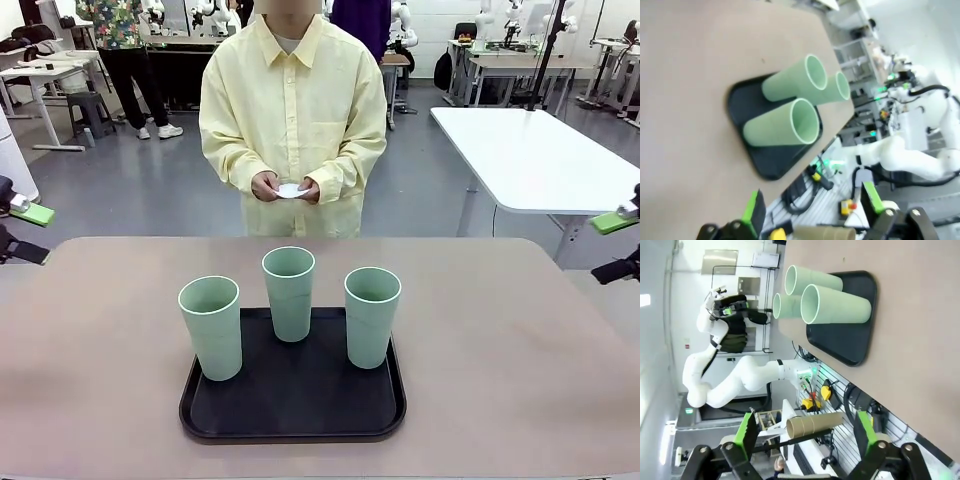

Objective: Place coasters on the table and set cups on them.
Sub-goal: Pick up one Reusable plastic cup and place it on a coaster set by the human.

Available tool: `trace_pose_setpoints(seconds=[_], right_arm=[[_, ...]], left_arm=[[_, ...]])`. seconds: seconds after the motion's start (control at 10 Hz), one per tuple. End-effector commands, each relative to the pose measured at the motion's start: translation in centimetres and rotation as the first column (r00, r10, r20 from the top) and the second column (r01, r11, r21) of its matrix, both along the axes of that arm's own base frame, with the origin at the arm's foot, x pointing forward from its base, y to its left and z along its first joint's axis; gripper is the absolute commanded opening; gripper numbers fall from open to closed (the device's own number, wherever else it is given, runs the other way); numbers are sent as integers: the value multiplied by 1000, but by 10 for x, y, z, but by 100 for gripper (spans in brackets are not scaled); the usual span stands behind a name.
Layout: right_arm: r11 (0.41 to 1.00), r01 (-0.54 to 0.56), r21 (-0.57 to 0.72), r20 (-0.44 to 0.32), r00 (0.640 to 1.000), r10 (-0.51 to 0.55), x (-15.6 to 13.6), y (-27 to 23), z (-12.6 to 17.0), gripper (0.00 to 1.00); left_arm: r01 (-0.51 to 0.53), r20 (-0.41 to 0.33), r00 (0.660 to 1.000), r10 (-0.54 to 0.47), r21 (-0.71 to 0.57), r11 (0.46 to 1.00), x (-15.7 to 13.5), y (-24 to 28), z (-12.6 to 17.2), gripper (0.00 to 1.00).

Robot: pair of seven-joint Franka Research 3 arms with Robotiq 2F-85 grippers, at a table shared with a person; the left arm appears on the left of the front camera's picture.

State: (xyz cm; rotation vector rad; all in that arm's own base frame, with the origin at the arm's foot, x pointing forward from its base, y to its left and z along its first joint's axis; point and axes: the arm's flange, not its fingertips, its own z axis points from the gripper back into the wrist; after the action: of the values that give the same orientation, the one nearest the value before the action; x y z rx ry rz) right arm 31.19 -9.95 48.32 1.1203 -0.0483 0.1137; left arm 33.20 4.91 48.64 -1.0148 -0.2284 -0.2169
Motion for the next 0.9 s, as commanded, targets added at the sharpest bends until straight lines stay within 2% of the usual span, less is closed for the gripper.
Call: trace_pose_setpoints(seconds=[0.0, 0.1, 0.4, 0.8], right_arm=[[1000, 20, 4, -5, 1000, -20, 0, -19, -3, 100], [999, 32, 16, -12, 999, -32, -1, -30, -9, 100], [996, 87, 32, -21, 996, -87, -15, -54, -11, 100], [994, 106, 21, -10, 994, -106, -16, -54, -8, 100]], left_arm=[[-52, -10, 999, 52, -16, 999, -4, 1, 4, 100], [-43, -19, 999, 43, -12, 999, -4, 5, 7, 100], [-132, -44, 991, 130, -56, 990, -17, 13, 0, 100], [-219, -84, 973, 213, -71, 973, -22, 10, -3, 100]])
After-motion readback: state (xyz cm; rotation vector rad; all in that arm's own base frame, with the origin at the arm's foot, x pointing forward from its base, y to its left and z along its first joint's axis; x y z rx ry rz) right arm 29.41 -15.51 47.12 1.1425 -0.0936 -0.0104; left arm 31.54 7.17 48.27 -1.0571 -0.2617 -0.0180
